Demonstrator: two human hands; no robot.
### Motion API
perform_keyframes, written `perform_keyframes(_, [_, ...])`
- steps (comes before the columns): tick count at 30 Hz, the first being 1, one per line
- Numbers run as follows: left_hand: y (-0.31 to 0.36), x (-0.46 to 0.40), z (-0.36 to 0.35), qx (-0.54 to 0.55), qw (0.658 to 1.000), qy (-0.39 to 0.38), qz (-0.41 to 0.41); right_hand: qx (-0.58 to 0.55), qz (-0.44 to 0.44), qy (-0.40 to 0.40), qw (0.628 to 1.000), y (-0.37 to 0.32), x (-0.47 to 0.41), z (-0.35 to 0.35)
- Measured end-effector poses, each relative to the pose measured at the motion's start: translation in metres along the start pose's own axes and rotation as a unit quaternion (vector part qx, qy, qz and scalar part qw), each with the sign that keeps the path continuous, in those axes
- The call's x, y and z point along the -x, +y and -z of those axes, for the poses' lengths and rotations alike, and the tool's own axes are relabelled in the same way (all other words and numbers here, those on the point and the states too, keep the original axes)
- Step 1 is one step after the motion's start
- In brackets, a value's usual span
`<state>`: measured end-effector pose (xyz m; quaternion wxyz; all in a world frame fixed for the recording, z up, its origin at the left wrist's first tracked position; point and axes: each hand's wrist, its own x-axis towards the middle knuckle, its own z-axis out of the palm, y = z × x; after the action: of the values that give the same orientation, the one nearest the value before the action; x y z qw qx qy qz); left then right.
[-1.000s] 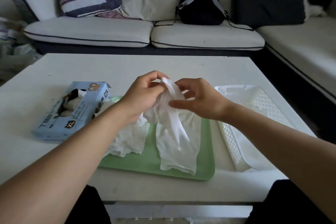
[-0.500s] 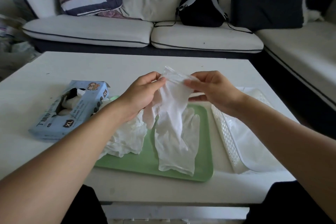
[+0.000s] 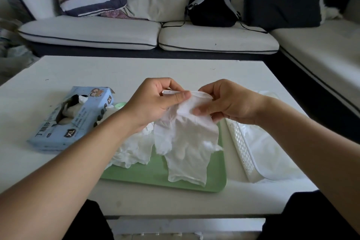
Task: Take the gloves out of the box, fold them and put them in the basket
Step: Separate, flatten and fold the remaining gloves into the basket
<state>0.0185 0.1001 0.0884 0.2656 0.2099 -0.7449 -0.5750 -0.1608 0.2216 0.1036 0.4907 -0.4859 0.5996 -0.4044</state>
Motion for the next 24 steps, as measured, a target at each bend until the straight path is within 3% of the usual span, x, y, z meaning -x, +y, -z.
perform_keyframes(5, [-0.013,-0.001,0.014,-0.163,0.974,-0.114,0.109,0.004,-0.09,0.017,0.996,0.021,-0.01,0.002])
perform_keyframes(8, [-0.026,-0.011,0.018,-0.206,0.966,-0.088,0.126,0.071,-0.124,0.038,0.989,0.031,-0.019,0.005])
perform_keyframes(11, [-0.024,-0.022,0.013,-0.208,0.977,0.028,0.018,0.142,-0.017,0.2,0.969,0.023,-0.028,0.012])
perform_keyframes(13, [-0.012,-0.026,0.009,-0.197,0.971,0.109,-0.079,0.251,0.11,0.301,0.914,0.005,-0.024,0.018])
perform_keyframes(15, [0.0,-0.028,0.008,-0.143,0.973,0.136,-0.122,0.317,0.192,0.338,0.865,-0.015,-0.011,0.017])
perform_keyframes(17, [0.0,-0.026,0.011,-0.135,0.978,0.107,-0.116,0.359,0.214,0.309,0.854,-0.022,0.001,0.01])
perform_keyframes(19, [-0.013,-0.022,0.018,-0.21,0.972,0.038,-0.092,0.412,0.17,0.247,0.861,-0.011,0.0,0.0])
perform_keyframes(21, [-0.03,-0.014,0.021,-0.301,0.951,-0.065,-0.033,0.446,0.092,0.173,0.873,0.008,-0.007,-0.011])
perform_keyframes(24, [-0.056,0.001,0.01,-0.395,0.895,-0.2,0.044,0.514,0.009,0.041,0.857,0.044,-0.011,-0.033])
